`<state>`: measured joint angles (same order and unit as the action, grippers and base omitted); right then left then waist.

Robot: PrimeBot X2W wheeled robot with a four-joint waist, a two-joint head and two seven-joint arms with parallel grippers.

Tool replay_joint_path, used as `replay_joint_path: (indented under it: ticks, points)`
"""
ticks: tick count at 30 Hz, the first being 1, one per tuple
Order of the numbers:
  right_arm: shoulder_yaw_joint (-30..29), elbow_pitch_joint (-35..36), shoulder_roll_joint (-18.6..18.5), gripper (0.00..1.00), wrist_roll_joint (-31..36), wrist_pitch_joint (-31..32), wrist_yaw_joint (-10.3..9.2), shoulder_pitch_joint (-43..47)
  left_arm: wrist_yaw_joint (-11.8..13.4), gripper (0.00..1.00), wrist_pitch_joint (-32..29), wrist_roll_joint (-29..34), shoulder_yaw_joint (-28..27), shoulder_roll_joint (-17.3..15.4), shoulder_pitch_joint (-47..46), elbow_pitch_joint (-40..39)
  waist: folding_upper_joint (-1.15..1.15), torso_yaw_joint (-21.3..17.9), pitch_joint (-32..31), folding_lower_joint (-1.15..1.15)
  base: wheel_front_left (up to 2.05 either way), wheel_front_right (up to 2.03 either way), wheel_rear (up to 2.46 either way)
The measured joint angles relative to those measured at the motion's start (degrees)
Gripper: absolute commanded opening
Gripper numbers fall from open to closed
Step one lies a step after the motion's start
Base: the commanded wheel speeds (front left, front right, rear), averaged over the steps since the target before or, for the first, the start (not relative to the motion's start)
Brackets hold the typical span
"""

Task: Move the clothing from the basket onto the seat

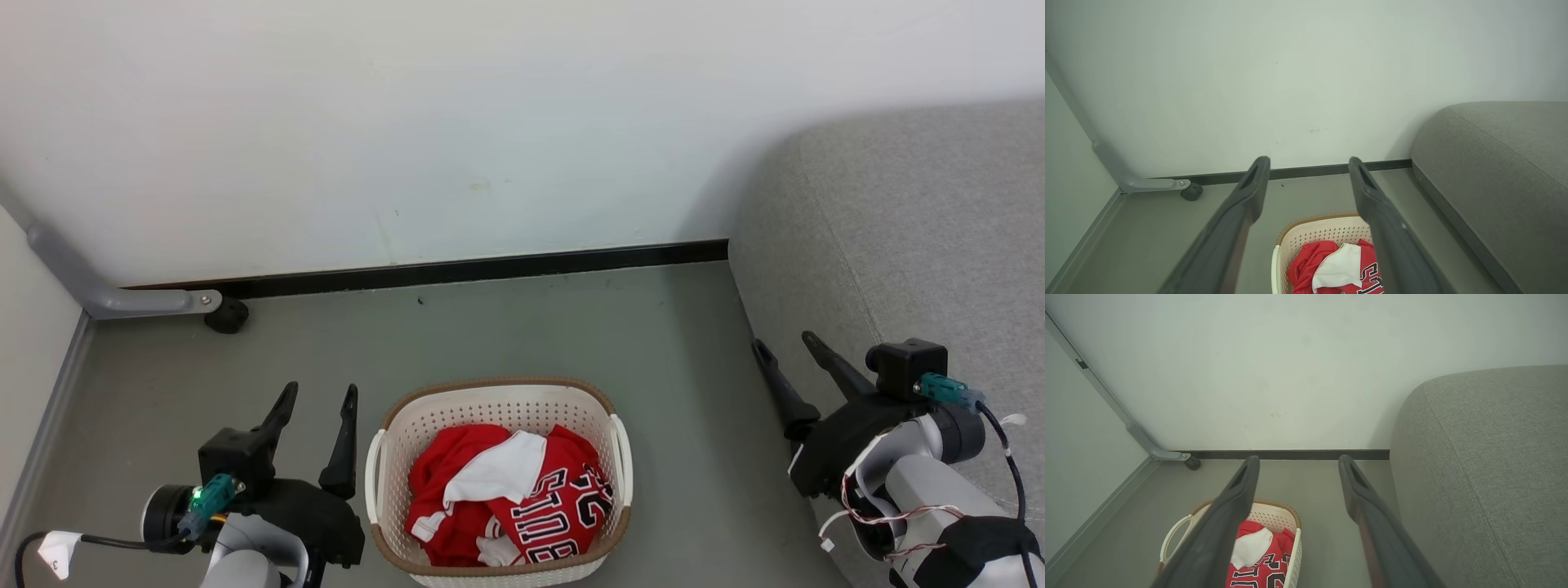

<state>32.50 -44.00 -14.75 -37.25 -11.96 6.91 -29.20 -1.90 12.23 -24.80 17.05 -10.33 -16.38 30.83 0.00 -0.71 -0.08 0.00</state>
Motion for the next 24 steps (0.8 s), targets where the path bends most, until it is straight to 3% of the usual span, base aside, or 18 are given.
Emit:
replay_joint_path:
  ticks: [10,17,24]
  points:
    - [3.0,-2.7,-1.1,1.00,6.1,-2.2,0.18,-3.2,0.4,1.00,2.1,7.4,0.5,-0.1,-1.1,0.7,0.00,0.1,0.1,0.00,0.00,0.00,0.00]
    - [1.6,-3.2,-1.1,1.00,6.1,-2.3,-0.46,-3.4,1.5,1.00,2.1,7.5,-1.5,0.4,-1.2,1.3,0.00,0.3,0.1,0.00,0.00,0.00,0.00]
    - [-1.6,-3.3,-1.1,1.00,6.1,-2.3,-4.07,-3.4,3.5,1.00,2.1,7.1,-4.7,1.5,-1.1,2.2,0.00,0.5,0.1,0.00,0.00,0.00,0.00]
